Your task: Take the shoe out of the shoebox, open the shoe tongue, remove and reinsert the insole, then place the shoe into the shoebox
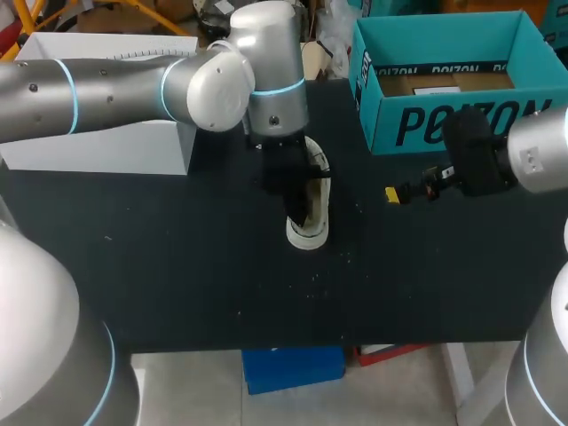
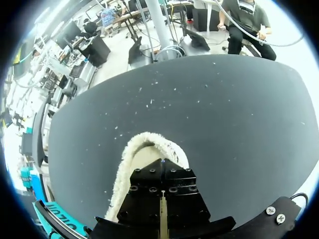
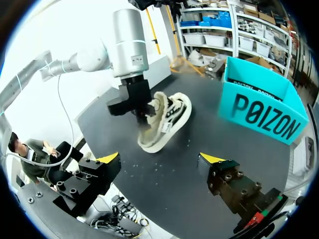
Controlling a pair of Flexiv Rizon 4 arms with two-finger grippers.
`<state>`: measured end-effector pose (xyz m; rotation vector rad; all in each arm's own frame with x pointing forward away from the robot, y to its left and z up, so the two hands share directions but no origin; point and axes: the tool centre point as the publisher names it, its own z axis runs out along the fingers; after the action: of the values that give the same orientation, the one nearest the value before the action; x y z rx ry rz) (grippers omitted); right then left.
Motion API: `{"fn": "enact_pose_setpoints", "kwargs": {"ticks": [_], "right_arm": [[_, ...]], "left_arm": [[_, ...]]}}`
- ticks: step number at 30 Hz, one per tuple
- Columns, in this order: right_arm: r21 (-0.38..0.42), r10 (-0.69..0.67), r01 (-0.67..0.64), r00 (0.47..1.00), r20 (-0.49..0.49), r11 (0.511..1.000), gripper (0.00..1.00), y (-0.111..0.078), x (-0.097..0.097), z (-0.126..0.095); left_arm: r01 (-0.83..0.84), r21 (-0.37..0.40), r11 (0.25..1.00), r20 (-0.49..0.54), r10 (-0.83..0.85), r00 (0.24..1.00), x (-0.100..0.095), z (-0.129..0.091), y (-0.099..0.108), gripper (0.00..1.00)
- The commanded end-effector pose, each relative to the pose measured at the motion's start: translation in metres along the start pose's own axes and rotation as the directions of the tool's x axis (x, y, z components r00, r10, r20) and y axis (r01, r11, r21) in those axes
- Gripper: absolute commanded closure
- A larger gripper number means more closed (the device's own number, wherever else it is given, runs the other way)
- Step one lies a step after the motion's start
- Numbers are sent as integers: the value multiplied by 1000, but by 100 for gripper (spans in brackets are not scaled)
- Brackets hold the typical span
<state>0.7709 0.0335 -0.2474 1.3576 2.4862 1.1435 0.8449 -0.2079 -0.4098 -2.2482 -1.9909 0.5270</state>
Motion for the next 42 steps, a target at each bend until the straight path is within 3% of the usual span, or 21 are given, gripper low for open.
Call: {"fn": "enact_pose_setpoints", "kwargs": {"ticks": [1,5,9,13,17,21,24,28,35,40,42], "right_arm": [[3,1,-1,1000,0,1000,0,1,0,1],[3,1,-1,1000,0,1000,0,1,0,1],[3,1,-1,1000,0,1000,0,1,0,1],[3,1,-1,1000,0,1000,0,1,0,1],[3,1,-1,1000,0,1000,0,1,0,1],[3,1,-1,1000,0,1000,0,1,0,1],[3,1,-1,1000,0,1000,0,1,0,1],[3,1,-1,1000,0,1000,0,1,0,1],[3,1,-1,1000,0,1000,0,1,0,1],[3,1,-1,1000,0,1000,0,1,0,1],[3,1,-1,1000,0,1000,0,1,0,1]], "left_arm": [[4,-3,1000,-2,-4,1000,2,9,8,100],[-4,-36,999,-8,4,1000,-1,3,13,100],[-38,-79,996,59,42,997,-8,-12,10,100],[-38,-121,992,291,72,954,-18,-48,1,100],[-6,-155,988,550,91,830,-24,-93,-3,100],[27,-210,977,687,128,715,-24,-126,1,100],[67,-297,953,688,165,707,-23,-141,8,100],[112,-329,938,674,150,724,-20,-151,24,100],[156,-351,923,633,111,766,-24,-152,62,100],[117,-421,900,554,152,818,-31,-146,92,100],[107,-427,898,543,160,824,-35,-145,96,100]]}}
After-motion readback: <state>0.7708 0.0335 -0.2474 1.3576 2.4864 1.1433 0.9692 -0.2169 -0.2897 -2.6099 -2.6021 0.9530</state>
